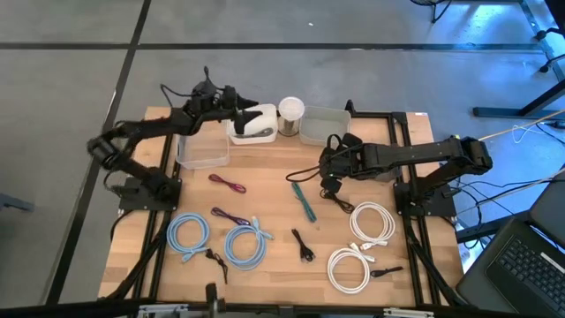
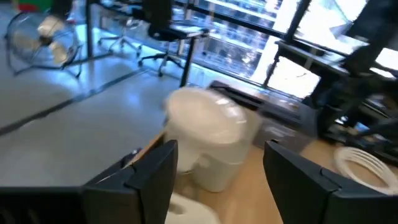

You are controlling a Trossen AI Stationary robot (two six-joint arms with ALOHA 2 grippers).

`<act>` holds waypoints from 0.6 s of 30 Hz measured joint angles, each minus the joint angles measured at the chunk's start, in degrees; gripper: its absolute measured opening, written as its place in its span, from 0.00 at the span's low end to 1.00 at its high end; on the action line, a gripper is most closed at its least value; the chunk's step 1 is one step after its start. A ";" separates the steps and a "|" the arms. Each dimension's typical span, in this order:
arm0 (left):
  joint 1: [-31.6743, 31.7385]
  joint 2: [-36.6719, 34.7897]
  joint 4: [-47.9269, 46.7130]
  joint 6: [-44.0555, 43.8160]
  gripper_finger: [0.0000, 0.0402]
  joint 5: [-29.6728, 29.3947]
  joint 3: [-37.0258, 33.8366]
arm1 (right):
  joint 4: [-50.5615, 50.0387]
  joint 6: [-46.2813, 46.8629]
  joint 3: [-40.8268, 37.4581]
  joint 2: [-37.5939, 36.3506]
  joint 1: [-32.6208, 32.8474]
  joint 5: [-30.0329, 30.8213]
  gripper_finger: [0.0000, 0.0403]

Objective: Pick & Place USB Port
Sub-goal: Put the black USB cable into the gray bin

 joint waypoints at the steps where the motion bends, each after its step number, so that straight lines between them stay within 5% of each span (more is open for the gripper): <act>1: -1.03 -2.37 -2.61 1.38 0.56 0.00 0.01 | -0.01 0.00 0.00 0.00 0.00 -0.12 0.38; 10: -13.75 -24.94 -24.88 5.30 0.55 -0.46 0.02 | -0.15 0.46 0.00 0.00 0.18 -5.74 0.38; 18: -28.36 -38.03 -36.39 3.63 0.53 -0.47 0.04 | -6.07 9.26 0.02 0.00 4.85 -17.45 0.38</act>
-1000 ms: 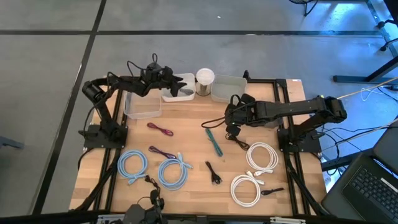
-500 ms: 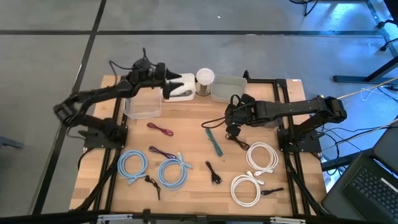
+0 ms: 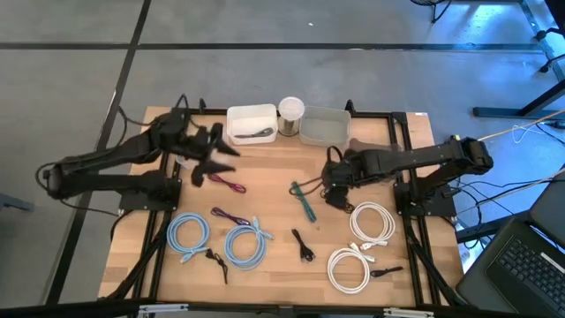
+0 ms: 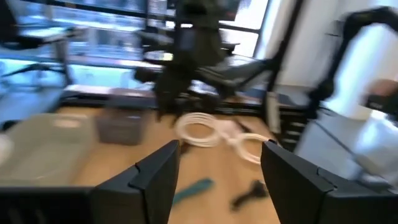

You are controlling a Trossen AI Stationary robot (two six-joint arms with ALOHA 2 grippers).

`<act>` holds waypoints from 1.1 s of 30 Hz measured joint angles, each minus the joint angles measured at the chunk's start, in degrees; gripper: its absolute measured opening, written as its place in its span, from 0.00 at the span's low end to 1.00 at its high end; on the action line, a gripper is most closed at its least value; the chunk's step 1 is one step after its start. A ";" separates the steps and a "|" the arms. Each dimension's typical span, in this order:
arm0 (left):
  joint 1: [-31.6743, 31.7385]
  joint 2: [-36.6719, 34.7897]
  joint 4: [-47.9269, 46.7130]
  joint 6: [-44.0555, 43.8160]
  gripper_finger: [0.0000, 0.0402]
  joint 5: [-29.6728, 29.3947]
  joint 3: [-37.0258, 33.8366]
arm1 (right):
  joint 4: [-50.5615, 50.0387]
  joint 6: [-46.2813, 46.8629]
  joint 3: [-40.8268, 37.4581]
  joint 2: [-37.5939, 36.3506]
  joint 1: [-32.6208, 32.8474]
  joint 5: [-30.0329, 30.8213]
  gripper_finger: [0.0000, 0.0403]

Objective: Pick & Place USB Port
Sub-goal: Put the black USB cable into the gray bin

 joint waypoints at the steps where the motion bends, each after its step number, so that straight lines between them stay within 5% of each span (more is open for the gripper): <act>1: -1.70 -0.76 -0.44 -0.07 0.53 -0.06 0.00 | -0.85 1.49 0.00 0.00 1.13 -0.40 0.38; 7: -9.93 -2.17 -1.47 -0.08 0.50 -2.50 0.00 | -1.91 8.59 0.00 0.00 7.71 -0.18 0.38; 13: -14.37 -1.14 -1.52 0.38 0.50 -3.60 0.00 | -0.19 13.61 -2.07 -0.04 11.26 6.15 0.38; 33: -15.92 0.21 -0.52 0.52 0.49 -3.67 0.00 | 30.50 16.69 -29.57 -0.02 7.13 -1.88 0.36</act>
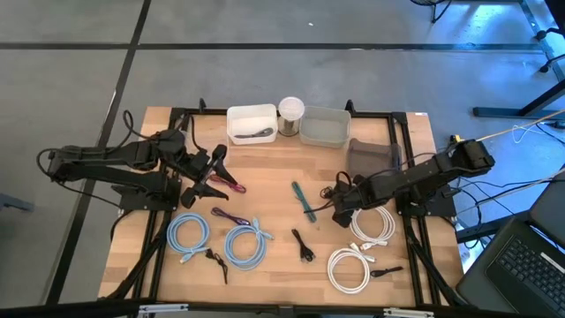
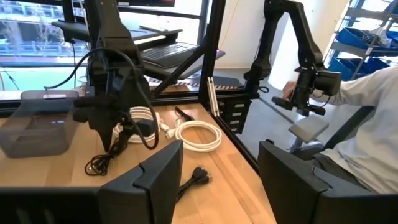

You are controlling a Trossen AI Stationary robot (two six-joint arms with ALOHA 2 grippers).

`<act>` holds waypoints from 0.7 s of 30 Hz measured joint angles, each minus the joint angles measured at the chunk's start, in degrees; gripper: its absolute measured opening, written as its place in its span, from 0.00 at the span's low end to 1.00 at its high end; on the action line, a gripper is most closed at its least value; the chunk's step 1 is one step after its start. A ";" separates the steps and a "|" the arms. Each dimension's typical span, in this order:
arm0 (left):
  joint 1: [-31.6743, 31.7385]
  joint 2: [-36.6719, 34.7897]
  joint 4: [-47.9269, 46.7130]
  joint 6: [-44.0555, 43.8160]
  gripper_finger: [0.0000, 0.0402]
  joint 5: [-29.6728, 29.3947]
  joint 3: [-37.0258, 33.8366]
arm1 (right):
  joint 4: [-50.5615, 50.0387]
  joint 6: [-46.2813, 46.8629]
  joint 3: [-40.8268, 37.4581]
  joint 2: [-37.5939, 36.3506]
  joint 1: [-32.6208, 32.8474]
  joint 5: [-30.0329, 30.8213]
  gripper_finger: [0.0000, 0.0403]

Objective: Pick & Place USB Port
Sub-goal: Put the black USB cable into the gray bin

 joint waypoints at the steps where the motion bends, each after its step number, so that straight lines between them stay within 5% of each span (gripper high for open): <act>1: 0.00 0.00 0.00 0.00 0.49 0.00 0.00 | 0.69 0.02 -0.44 -0.04 0.00 0.00 0.33; 7: 0.00 0.00 -0.04 0.00 0.49 -0.02 0.00 | 1.84 -2.60 0.77 0.05 0.05 -1.19 0.05; 14: 0.00 0.00 -0.04 0.00 0.49 -0.04 0.00 | -0.43 -10.94 10.34 0.07 -0.08 -1.36 0.03; 21: 0.00 0.00 -0.04 0.02 0.49 -0.04 0.00 | -15.40 -22.92 24.02 0.04 -4.23 10.04 0.03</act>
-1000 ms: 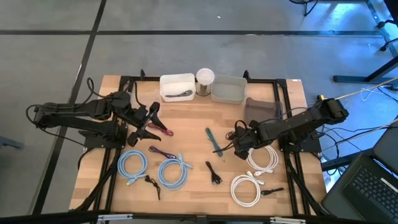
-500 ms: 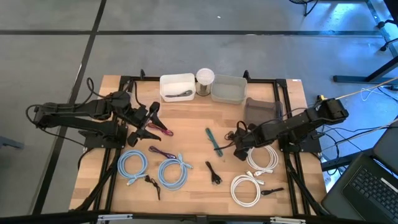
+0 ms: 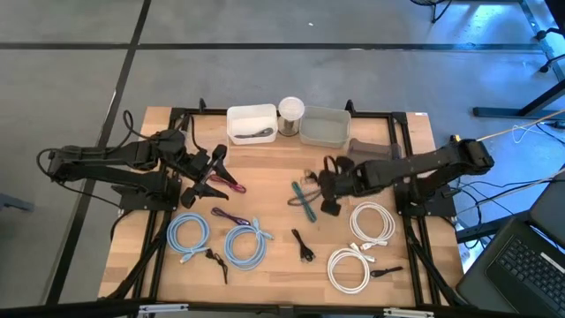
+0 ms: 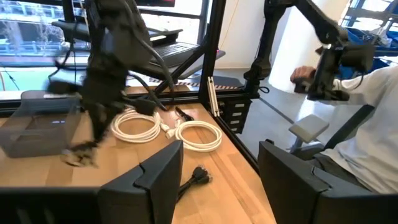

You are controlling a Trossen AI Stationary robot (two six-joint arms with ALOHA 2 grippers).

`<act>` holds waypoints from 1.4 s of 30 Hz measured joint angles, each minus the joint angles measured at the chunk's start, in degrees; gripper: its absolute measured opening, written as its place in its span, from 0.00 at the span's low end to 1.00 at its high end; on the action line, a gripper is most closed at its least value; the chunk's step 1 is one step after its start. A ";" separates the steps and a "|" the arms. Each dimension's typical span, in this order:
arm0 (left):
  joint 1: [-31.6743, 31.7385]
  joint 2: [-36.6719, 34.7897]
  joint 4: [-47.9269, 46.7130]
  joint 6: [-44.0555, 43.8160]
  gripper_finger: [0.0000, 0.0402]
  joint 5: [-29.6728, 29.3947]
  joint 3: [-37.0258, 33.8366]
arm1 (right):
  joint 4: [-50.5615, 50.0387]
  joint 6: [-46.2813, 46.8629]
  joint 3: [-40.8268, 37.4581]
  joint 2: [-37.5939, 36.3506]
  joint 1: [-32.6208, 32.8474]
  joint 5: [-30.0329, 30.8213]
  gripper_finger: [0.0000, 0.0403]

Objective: Pick & Place USB Port
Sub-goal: Put the black USB cable into the gray bin

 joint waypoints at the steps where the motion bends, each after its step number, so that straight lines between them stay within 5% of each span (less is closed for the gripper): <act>1: 0.00 0.00 0.01 0.00 0.49 0.00 0.00 | -1.41 -1.90 1.76 0.00 -1.26 1.78 0.03; 9: 0.00 0.00 -0.02 1.91 0.49 -0.01 0.00 | -3.05 -18.10 9.67 0.00 -18.51 5.09 0.03; 20: 0.00 0.00 0.00 1.54 0.49 -0.01 0.00 | 1.28 -27.40 9.72 0.18 -41.94 -6.58 0.03; 27: 0.00 0.00 0.00 1.53 0.49 0.00 0.00 | 3.42 -30.74 9.75 5.49 -46.53 -13.26 0.03; 42: 0.00 0.00 0.00 1.51 0.49 0.11 0.00 | 7.63 -33.43 9.74 25.18 -46.70 -13.42 0.03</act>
